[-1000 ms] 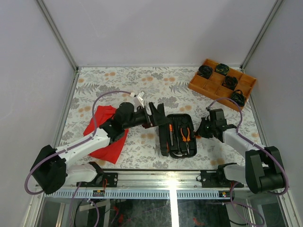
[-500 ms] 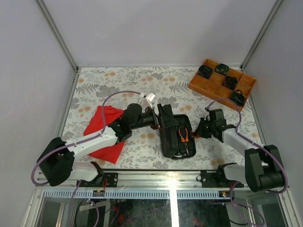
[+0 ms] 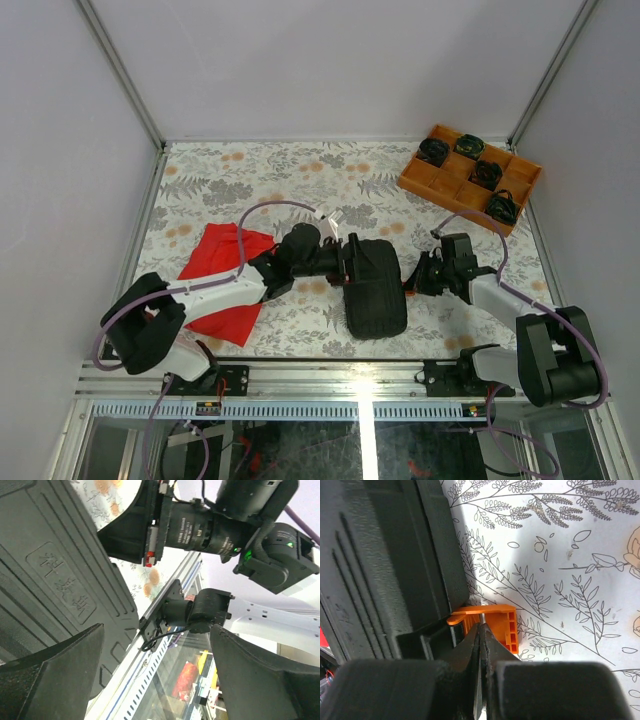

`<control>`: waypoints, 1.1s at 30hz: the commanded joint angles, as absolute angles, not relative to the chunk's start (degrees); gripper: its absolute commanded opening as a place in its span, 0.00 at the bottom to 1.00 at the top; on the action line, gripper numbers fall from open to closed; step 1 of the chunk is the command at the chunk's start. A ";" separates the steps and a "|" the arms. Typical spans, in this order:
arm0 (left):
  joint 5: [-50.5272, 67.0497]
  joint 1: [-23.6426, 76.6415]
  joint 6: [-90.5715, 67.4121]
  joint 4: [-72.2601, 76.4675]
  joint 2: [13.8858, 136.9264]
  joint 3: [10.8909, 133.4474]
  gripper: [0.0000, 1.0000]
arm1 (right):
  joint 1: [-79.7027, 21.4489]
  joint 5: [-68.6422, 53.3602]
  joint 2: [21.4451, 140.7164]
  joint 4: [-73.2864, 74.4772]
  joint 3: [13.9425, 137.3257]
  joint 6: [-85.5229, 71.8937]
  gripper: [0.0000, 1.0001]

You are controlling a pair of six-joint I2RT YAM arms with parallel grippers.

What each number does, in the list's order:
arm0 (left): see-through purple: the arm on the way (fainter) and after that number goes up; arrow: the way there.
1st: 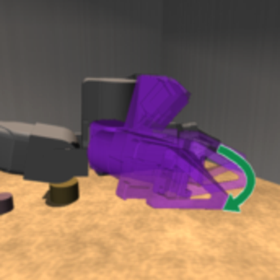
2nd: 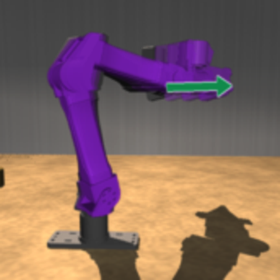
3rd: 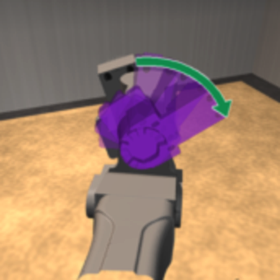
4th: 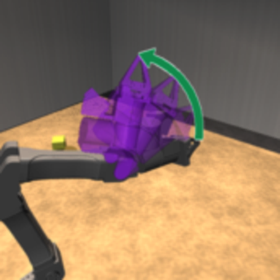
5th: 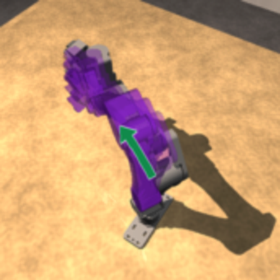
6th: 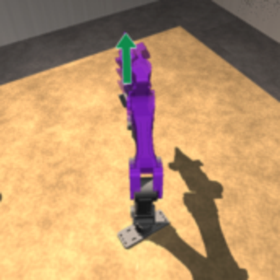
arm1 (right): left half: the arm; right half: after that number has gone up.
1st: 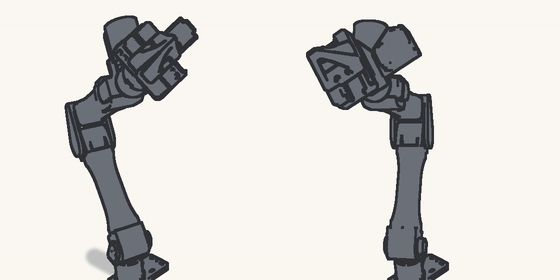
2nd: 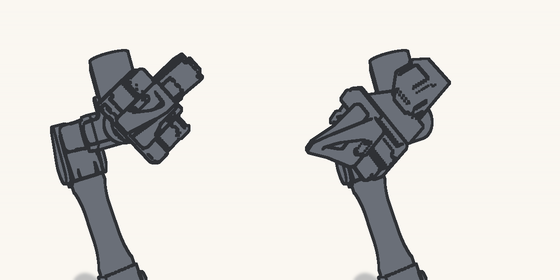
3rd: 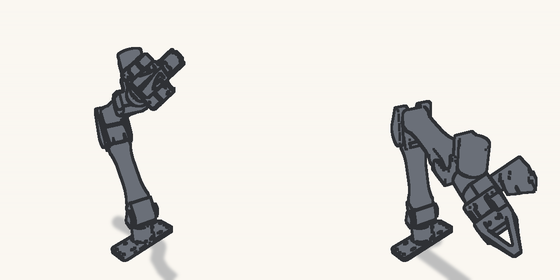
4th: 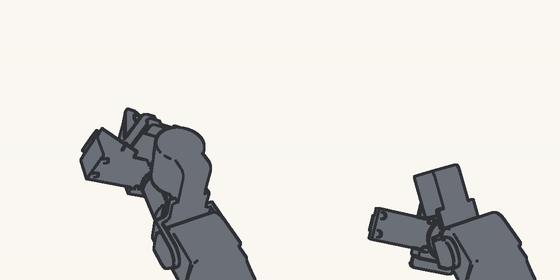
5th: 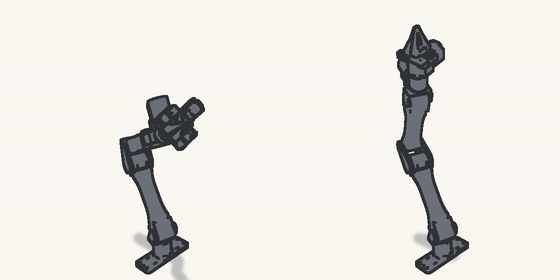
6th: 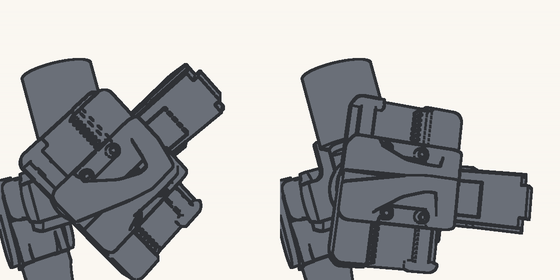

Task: Sort the tools into containers
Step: Close the storage box at the center of the board.

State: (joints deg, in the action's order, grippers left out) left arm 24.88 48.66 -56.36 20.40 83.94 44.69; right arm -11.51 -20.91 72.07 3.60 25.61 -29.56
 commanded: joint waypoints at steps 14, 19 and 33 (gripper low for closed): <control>11.26 48.80 -42.64 -4.94 78.05 51.51 0.84 | -12.64 -16.16 65.34 11.06 26.77 -30.90 0.02; 2.64 48.79 -40.38 -13.45 76.69 51.76 0.84 | -14.07 -6.85 63.35 19.33 29.78 -30.42 0.01; -8.09 47.80 -39.53 -21.44 73.37 51.58 0.88 | -27.55 -8.31 65.36 17.04 31.27 -38.13 0.02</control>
State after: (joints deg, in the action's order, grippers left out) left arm -3.09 48.47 -40.16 -19.38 75.16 50.28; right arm -24.32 -6.39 63.83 21.50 30.68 -33.78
